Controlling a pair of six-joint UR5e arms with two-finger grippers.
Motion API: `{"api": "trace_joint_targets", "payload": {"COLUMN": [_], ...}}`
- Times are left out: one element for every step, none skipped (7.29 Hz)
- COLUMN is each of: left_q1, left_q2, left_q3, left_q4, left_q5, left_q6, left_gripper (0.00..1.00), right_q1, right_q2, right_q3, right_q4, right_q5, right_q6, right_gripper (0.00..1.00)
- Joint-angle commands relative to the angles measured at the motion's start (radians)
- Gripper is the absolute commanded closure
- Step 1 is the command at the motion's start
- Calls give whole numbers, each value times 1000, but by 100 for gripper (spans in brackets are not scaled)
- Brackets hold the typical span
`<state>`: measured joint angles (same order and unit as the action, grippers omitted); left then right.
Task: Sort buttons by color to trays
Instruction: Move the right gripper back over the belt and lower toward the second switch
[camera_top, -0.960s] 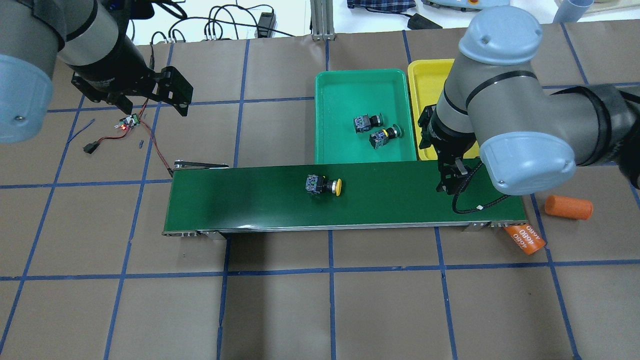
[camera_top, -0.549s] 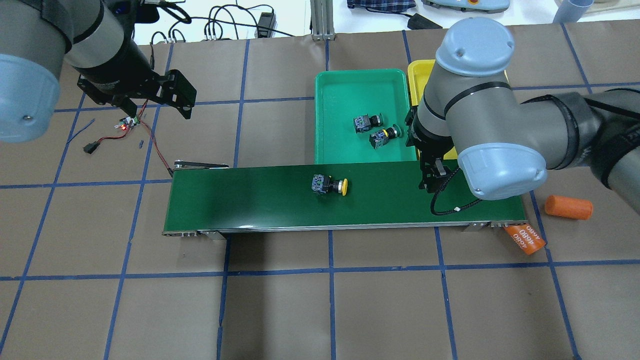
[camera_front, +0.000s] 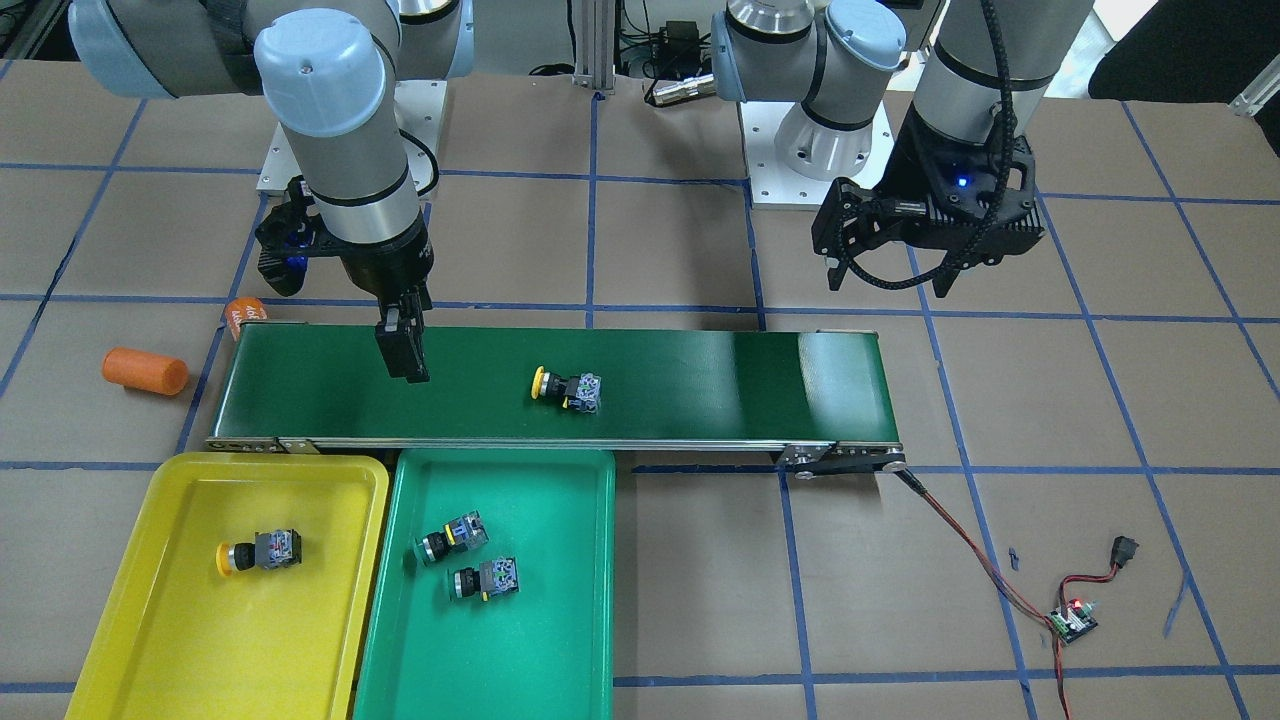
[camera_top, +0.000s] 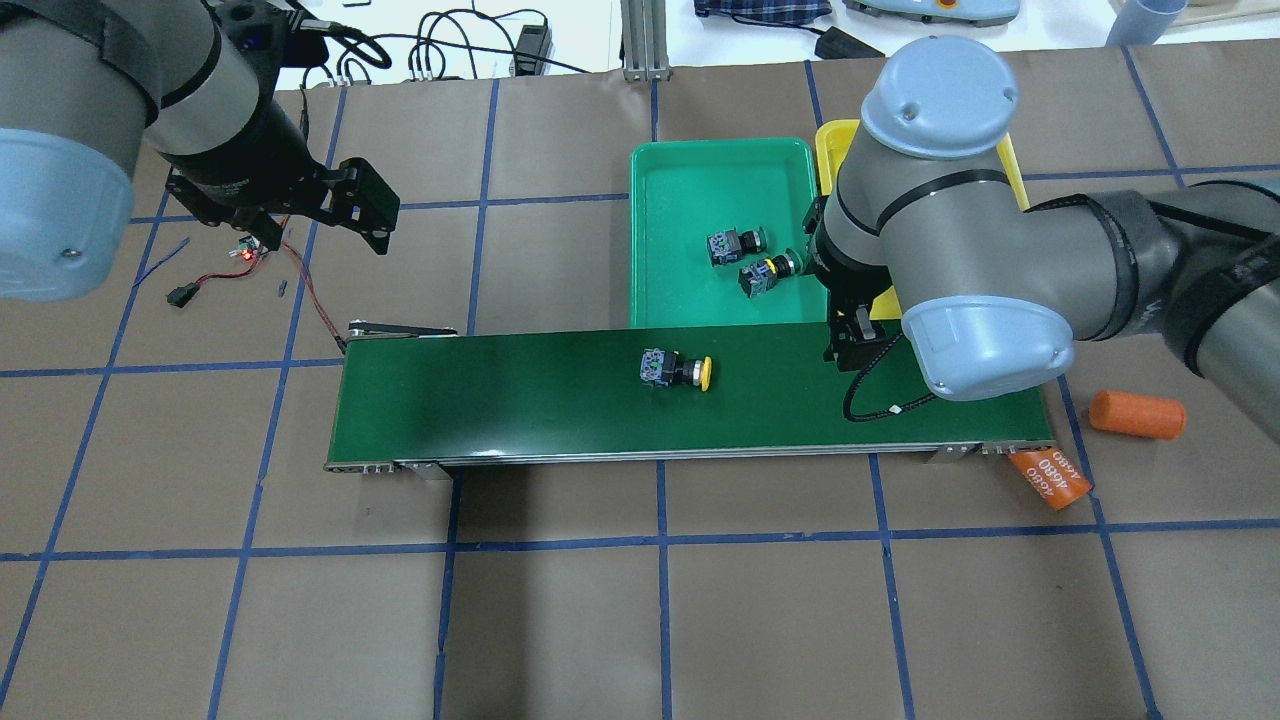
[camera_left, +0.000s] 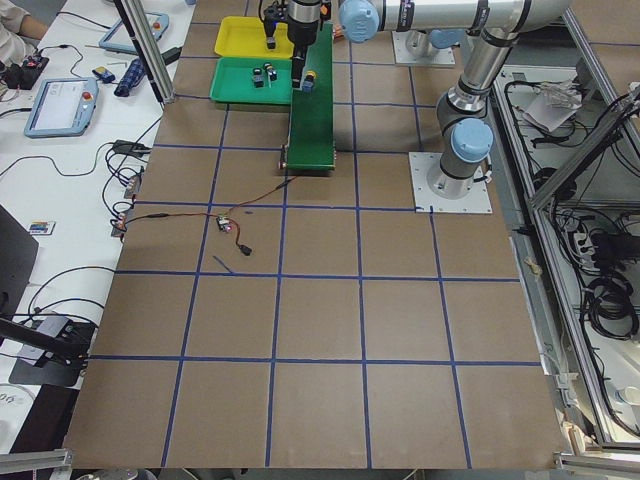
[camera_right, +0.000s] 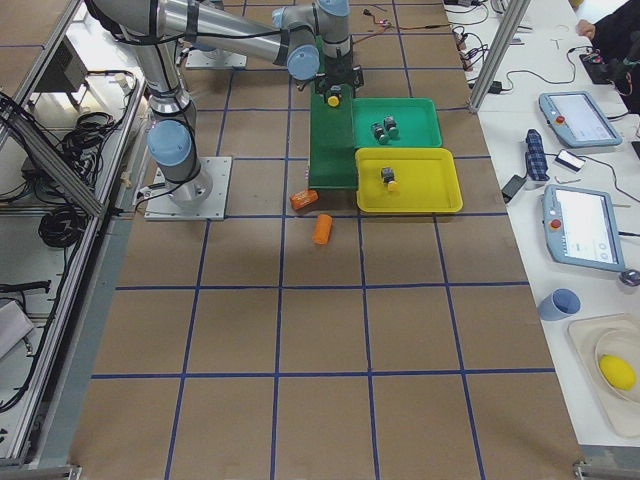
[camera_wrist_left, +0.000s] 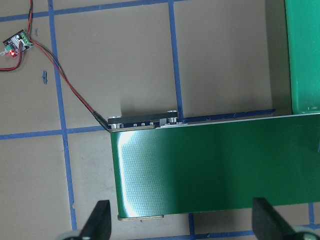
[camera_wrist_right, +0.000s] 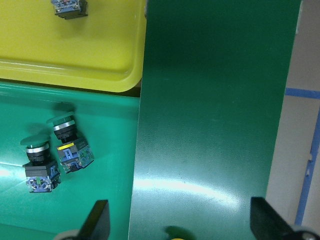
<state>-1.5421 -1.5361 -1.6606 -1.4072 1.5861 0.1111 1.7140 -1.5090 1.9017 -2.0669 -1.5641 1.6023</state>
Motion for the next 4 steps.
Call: {"api": "trace_joint_targets", "payload": {"left_q1": [-1, 0, 0, 0], "left_q2": [-1, -13, -12, -9], "left_q3": [1, 1, 1, -1], "left_q4": [1, 7, 10, 10], "left_q5": [-3, 2, 5, 5], "left_q6": [-1, -1, -2, -1], "left_gripper": [0, 0, 0, 0], "right_q1": [10, 27, 35, 41], "right_q2": [15, 26, 32, 49], "right_q3": [22, 23, 23, 23], "right_q4": [-1, -9, -10, -10], "right_q5": [1, -1, 2, 1], "right_q6": [2, 8, 22, 46], "right_gripper": [0, 0, 0, 0]}}
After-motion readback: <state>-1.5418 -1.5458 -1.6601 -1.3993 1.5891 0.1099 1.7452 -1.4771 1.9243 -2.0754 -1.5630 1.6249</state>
